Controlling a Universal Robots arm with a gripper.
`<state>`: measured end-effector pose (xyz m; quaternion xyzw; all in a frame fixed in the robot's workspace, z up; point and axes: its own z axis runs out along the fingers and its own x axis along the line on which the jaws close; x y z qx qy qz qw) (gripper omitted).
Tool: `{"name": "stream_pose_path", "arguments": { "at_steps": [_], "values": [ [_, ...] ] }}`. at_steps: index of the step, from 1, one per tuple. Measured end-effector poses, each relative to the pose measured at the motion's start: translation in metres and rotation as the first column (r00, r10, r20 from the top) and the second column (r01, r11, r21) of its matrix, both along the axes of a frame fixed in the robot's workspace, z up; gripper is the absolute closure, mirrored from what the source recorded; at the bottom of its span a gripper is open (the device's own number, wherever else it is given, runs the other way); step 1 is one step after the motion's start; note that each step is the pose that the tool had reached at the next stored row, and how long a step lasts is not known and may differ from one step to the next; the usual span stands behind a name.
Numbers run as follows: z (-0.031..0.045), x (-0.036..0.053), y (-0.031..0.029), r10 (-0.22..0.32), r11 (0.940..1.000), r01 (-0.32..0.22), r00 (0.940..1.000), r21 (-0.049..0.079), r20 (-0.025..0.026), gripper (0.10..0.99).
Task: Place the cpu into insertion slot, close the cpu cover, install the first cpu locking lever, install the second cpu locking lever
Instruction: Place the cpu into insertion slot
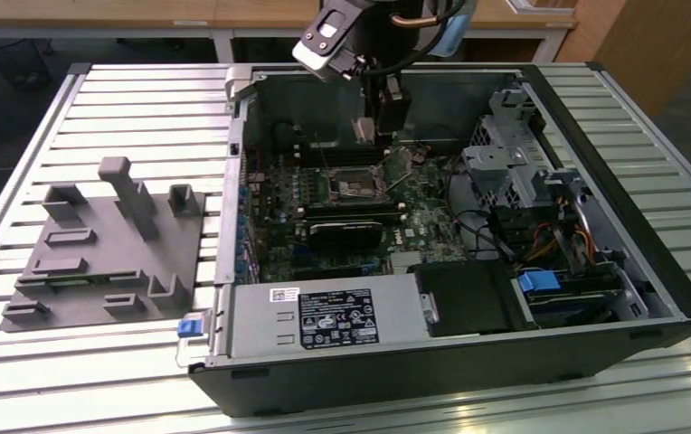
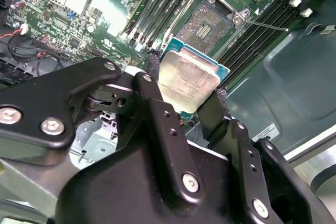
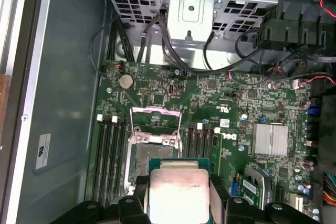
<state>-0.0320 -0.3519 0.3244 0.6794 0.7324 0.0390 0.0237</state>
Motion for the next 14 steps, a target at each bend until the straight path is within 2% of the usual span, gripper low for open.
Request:
{"name": "stream_pose_path", "arguments": {
  "at_steps": [14],
  "values": [
    [-0.0059, 0.0, 0.0, 0.0, 1.0, 0.0, 1.0, 0.0, 0.0, 0.545]
  ]
}}
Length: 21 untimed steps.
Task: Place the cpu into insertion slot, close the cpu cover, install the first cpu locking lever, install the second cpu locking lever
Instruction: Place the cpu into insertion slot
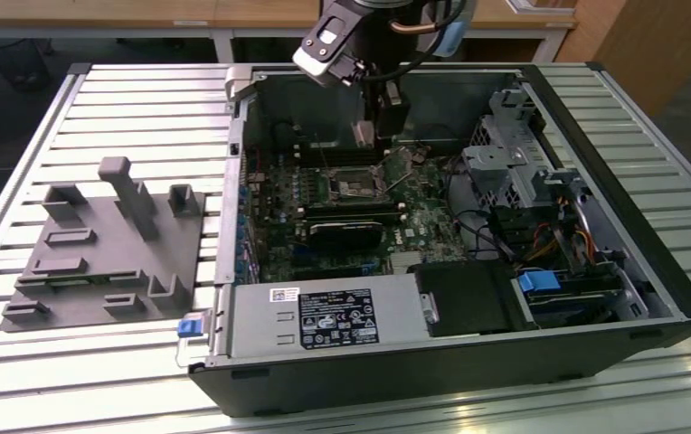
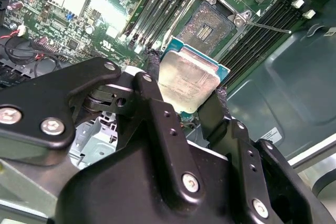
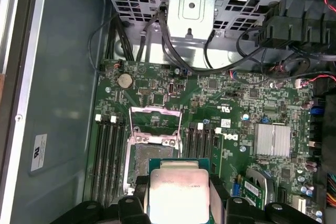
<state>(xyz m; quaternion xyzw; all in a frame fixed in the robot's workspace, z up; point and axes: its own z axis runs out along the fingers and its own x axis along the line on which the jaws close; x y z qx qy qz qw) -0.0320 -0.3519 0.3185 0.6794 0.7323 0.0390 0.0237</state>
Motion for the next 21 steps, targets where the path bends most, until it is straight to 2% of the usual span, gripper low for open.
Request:
{"name": "stream_pose_path", "arguments": {
  "at_steps": [21],
  "values": [
    [-0.0095, 0.0, 0.0, 0.0, 1.0, 0.0, 1.0, 0.0, 0.0, 0.545]
  ]
}}
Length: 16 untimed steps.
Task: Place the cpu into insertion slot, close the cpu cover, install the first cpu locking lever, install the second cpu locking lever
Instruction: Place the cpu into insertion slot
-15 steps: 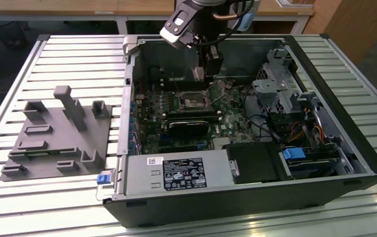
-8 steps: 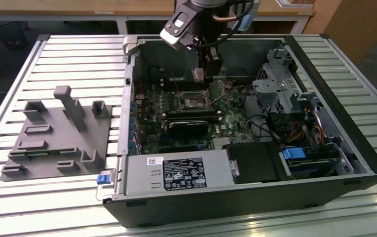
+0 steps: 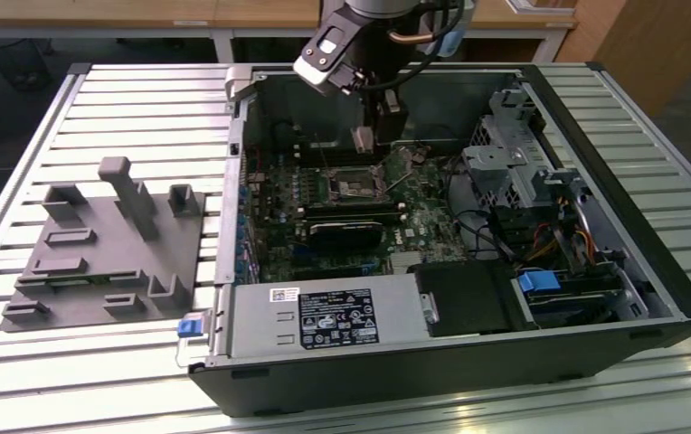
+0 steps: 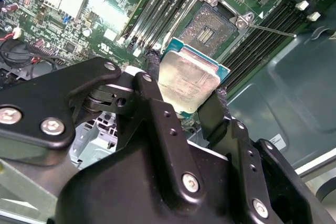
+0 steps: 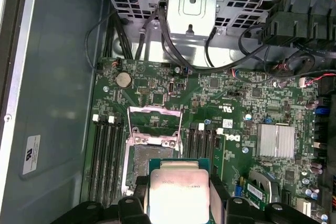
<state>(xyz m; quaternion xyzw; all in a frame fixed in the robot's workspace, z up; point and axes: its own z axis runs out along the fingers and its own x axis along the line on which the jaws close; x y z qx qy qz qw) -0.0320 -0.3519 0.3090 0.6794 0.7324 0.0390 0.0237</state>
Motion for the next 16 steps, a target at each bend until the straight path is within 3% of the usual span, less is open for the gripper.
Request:
{"name": "stream_pose_path", "arguments": {
  "at_steps": [16],
  "values": [
    [-0.0087, 0.0, 0.0, 0.0, 1.0, 0.0, 1.0, 0.0, 0.0, 0.545]
  ]
}}
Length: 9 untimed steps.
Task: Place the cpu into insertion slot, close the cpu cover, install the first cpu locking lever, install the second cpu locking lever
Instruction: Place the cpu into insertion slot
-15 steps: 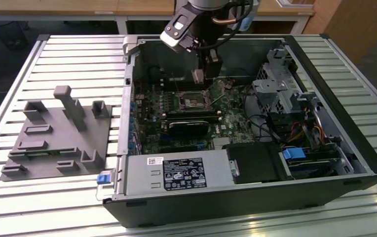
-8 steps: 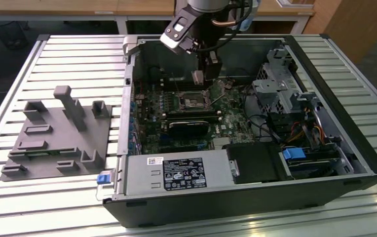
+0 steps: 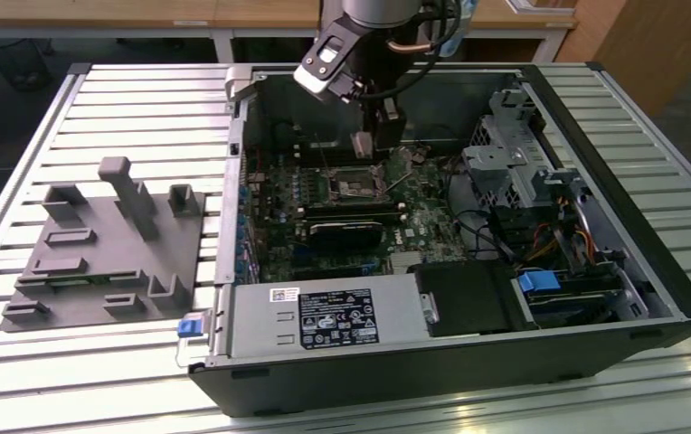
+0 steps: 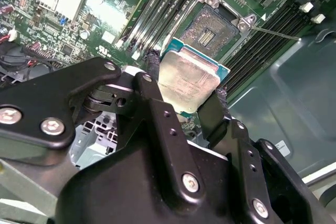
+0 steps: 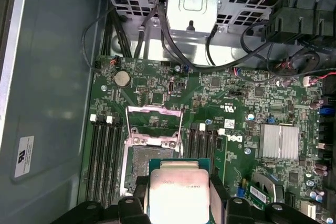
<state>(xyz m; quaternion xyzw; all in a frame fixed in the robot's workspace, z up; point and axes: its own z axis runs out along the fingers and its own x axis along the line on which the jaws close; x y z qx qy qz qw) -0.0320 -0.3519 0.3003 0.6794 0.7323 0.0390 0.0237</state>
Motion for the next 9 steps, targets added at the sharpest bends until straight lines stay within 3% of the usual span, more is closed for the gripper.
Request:
{"name": "stream_pose_path", "arguments": {
  "at_steps": [9],
  "values": [
    [-0.0057, 0.0, 0.0, 0.0, 1.0, 0.0, 1.0, 0.0, -0.0002, 0.545]
  ]
}}
